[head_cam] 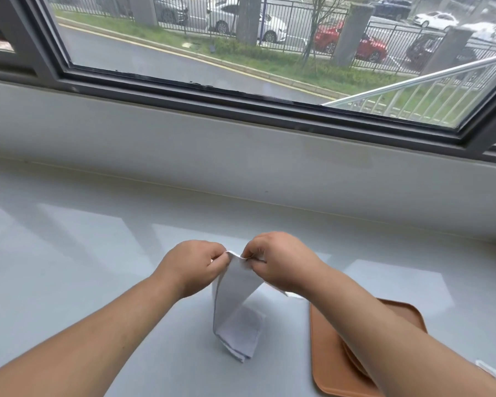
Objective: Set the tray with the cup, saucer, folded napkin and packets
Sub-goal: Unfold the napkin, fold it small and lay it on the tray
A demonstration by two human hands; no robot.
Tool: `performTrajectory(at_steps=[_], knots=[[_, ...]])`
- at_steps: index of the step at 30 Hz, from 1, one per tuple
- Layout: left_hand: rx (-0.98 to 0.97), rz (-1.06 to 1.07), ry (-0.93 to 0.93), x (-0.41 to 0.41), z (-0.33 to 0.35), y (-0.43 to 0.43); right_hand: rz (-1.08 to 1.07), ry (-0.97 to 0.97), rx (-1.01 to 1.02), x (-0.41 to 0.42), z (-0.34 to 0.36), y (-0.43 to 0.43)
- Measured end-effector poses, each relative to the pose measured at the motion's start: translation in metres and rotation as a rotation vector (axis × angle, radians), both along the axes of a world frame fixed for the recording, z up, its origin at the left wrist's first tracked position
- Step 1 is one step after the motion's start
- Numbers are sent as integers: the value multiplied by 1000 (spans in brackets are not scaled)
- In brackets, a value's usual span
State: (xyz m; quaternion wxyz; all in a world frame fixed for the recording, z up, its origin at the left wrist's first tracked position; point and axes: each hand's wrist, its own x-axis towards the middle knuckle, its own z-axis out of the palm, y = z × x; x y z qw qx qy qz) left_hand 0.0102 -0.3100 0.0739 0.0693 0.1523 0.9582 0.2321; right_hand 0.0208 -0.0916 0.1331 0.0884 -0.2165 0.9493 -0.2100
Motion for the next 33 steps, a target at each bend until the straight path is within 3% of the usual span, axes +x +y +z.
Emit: performTrajectory(at_steps=[7,14,19,23,28,33], knots=[[-30,-118,246,-6,19,15,81,118,-24,2,22,-2],[-202,12,55,-20,5,1,1,150,-197,7,58,4],[-229,162,0,-26,3,-27,-61,170,-107,4,69,33],[-319,159,-49,-36,11,-40,-130,186,-90,1,65,49],[-417,146,33,-37,23,-50,-198,268,-242,-2,74,31],[-434,261,93,-45,36,-71,-356,289,-75,-26,71,54]])
